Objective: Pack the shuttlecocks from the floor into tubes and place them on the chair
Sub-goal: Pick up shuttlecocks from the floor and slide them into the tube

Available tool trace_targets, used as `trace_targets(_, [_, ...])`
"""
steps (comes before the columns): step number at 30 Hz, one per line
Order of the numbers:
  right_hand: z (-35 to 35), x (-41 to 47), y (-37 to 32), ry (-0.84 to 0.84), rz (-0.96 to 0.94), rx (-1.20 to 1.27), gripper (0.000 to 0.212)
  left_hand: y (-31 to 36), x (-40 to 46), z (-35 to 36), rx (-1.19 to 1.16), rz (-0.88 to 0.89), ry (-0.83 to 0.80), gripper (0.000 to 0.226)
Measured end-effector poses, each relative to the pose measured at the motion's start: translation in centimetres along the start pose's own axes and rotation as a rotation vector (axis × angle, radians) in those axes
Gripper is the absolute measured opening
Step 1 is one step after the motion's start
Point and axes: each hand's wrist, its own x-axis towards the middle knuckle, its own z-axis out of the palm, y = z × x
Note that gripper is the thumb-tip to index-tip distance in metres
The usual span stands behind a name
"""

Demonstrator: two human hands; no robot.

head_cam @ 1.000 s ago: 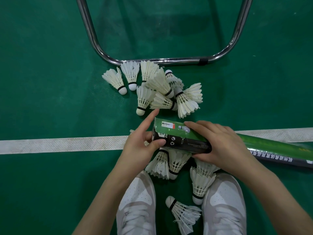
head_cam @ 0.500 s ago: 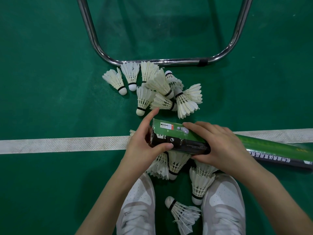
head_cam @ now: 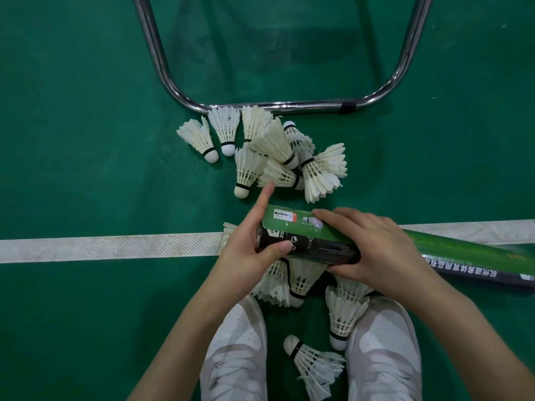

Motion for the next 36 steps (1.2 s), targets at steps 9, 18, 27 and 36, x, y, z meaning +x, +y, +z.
trace_targets(9, [-0.3, 0.4, 0.1, -0.021, 0.014, 0.009, 0.088, -0.9, -1.0, -2.0, 0.248, 0.027, 0.3, 0.047])
trace_targets(18, [-0.2, 0.4, 0.2, -0.02, 0.022, -0.001, 0.088, -4.5, -2.4, -3.2, 0.341, -0.046, 0.532, 0.029])
trace_targets(27, [-0.2, 0.3, 0.0, -0.034, 0.017, -0.002, 0.087, -5.0, -1.7, -2.5, 0.219, -0.147, 0.496, 0.04])
trace_targets(36, [-0.3, 0.2, 0.1, -0.016, 0.028, -0.002, 0.088, -2.3, -1.6, -3.8, 0.13, -0.015, 0.594, 0.04])
